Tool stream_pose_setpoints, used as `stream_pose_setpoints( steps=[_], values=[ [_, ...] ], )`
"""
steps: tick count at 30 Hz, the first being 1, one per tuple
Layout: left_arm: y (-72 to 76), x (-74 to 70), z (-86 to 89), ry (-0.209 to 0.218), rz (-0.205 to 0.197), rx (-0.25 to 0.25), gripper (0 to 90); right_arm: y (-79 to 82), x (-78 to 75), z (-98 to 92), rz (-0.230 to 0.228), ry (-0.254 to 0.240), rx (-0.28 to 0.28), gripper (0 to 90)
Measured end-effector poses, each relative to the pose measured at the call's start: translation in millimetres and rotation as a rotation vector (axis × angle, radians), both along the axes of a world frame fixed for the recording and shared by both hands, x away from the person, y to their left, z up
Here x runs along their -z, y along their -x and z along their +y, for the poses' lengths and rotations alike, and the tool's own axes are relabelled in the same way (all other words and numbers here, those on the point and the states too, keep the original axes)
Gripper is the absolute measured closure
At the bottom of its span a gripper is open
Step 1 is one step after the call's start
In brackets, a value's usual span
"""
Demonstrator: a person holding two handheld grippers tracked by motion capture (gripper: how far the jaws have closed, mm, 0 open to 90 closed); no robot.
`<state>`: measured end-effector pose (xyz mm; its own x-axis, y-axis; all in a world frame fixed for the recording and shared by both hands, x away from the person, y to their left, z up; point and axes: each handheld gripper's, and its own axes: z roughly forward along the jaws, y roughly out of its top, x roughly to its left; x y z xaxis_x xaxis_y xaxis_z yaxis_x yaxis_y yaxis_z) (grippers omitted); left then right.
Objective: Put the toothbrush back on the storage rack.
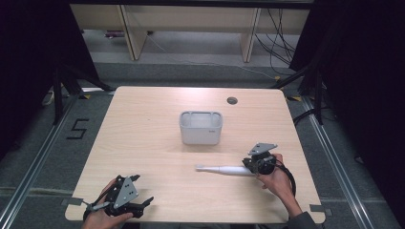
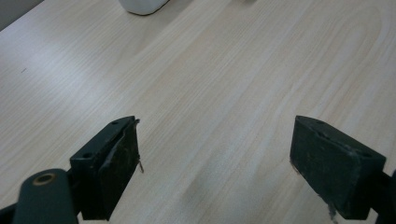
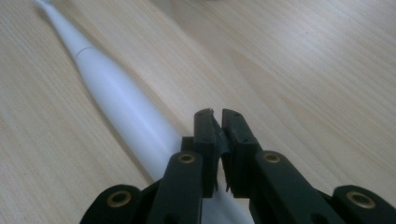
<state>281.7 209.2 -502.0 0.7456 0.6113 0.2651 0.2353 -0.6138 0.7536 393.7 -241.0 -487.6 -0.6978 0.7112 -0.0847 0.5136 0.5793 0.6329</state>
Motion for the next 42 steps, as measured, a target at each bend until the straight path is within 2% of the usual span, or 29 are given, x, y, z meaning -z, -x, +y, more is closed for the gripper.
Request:
stream_pose_setpoints(
  steps=[1, 4, 5, 6, 8, 9, 10, 11, 12, 17, 19, 20, 22, 23, 24, 25, 26, 27, 29, 30, 31, 32, 35, 36, 37, 38, 39, 40, 42],
  values=[
    [0.0, 0.0, 0.0, 0.0, 0.0, 0.0, 15.1, -0.3, 1.7, 0.3, -0.024, -0.003, -0.008, 84.6],
    [-0.1, -0.1, 0.2, 0.002, 0.011, 0.006, 15.1, -0.4, 1.6, -0.3, -0.024, -0.009, -0.021, 83.5],
    [-0.1, 0.1, 0.1, 0.004, 0.012, 0.006, 15.1, 0.4, -0.5, -1.5, -0.001, -0.005, -0.015, 82.8],
    [-0.1, 0.1, 0.1, 0.004, 0.012, 0.006, 15.1, 0.1, 1.2, -0.7, -0.02, -0.017, -0.009, 81.1],
    [-0.7, 0.3, -0.1, 0.001, 0.001, 0.006, 15.1, 0.2, -1.1, -0.8, -0.003, -0.003, -0.019, 75.3],
    [-0.7, 0.3, -0.1, 0.001, 0.001, 0.006, 15.1, 0.2, -1.1, -0.8, -0.003, -0.003, -0.019, 75.3],
    [-0.8, 0.6, -0.4, -0.004, -0.005, 0.002, 15.1, 1.4, -4.7, 1.2, -0.014, 0.022, -0.023, 71.5],
    [-0.8, 0.6, -0.4, -0.004, -0.005, 0.002, 15.1, 1.2, -4.5, 3.0, -0.027, 0.018, -0.031, 69.5],
    [-1.1, 0.4, -0.1, -0.008, -0.007, 0.006, 15.1, 1.8, -8.7, 4.4, -0.011, 0.041, -0.053, 68.5],
    [-1.5, 0.8, 0.3, -0.006, -0.011, 0.007, 15.1, 2.7, -18.8, 13.2, -0.012, 0.049, -0.099, 61.7],
    [-1.2, 0.4, 0.2, -0.009, -0.006, 0.006, 15.1, 2.9, -20.0, 16.3, 0.007, 0.052, -0.104, 60.5],
    [-1.3, 0.5, 0.2, -0.011, -0.006, 0.007, 15.1, 2.7, -23.5, 20.3, 0.019, 0.08, -0.132, 59.2],
    [-0.9, 1.1, -0.6, 0.007, 0.006, 0.009, 15.1, 4.7, -25.5, 25.7, 0.029, 0.102, -0.125, 58.6],
    [-1.5, 0.4, 0.4, -0.012, 0.005, 0.016, 15.1, 4.7, -25.5, 25.7, 0.029, 0.102, -0.125, 58.6],
    [-1.7, 0.4, 0.4, -0.014, 0.003, 0.011, 15.1, 3.3, -27.1, 29.0, 0.053, 0.143, -0.157, 57.3],
    [-1.6, 0.2, 0.2, -0.016, 0.002, 0.012, 15.1, 3.3, -27.6, 31.0, 0.071, 0.157, -0.166, 57.1],
    [-1.4, 0.4, 0.0, -0.008, -0.003, 0.012, 15.1, 1.6, -27.7, 32.6, 0.069, 0.156, -0.199, 57.1],
    [-1.4, 0.4, 0.0, -0.008, -0.003, 0.012, 15.1, 2.6, -28.6, 34.0, 0.075, 0.164, -0.175, 56.8],
    [-1.3, 0.4, 0.0, -0.01, -0.008, 0.006, 15.1, 1.9, -28.8, 35.3, 0.084, 0.173, -0.184, 56.7],
    [-1.2, 0.6, -0.2, -0.005, -0.004, 0.008, 15.1, 0.4, -28.7, 36.7, 0.088, 0.182, -0.2, 56.7],
    [-1.6, 0.4, 0.2, -0.014, 0.002, 0.012, 15.1, 0.4, -28.8, 38.8, 0.101, 0.189, -0.191, 56.7],
    [-1.4, 1.0, 0.0, -0.016, 0.012, 0.01, 15.1, -3.0, -27.9, 42.2, 0.109, 0.207, -0.215, 56.5],
    [-1.3, 1.0, 0.0, -0.013, 0.012, 0.008, 15.1, -5.9, -26.9, 46.2, 0.133, 0.217, -0.22, 56.4],
    [-1.3, 1.4, 0.1, -0.008, 0.009, 0.006, 15.1, -11.6, -25.2, 49.6, 0.136, 0.237, -0.259, 56.5],
    [-1.3, 1.4, 0.1, -0.008, 0.009, 0.006, 15.1, -11.6, -25.2, 49.6, 0.136, 0.237, -0.259, 56.5],
    [-1.6, 0.7, 0.6, -0.013, 0.004, 0.008, 15.1, -13.1, -24.3, 53.2, 0.179, 0.251, -0.249, 56.6],
    [-1.6, 0.7, 0.6, -0.013, 0.004, 0.008, 15.1, -13.1, -24.3, 53.2, 0.179, 0.251, -0.249, 56.6],
    [-1.8, 0.6, 0.8, -0.012, 0.004, 0.009, 15.1, -15.1, -24.0, 56.4, 0.199, 0.272, -0.254, 56.8],
    [-1.4, 0.7, 0.7, -0.007, 0.002, 0.006, 15.1, -17.2, -24.7, 58.7, 0.199, 0.284, -0.263, 57.4]
  ],
)
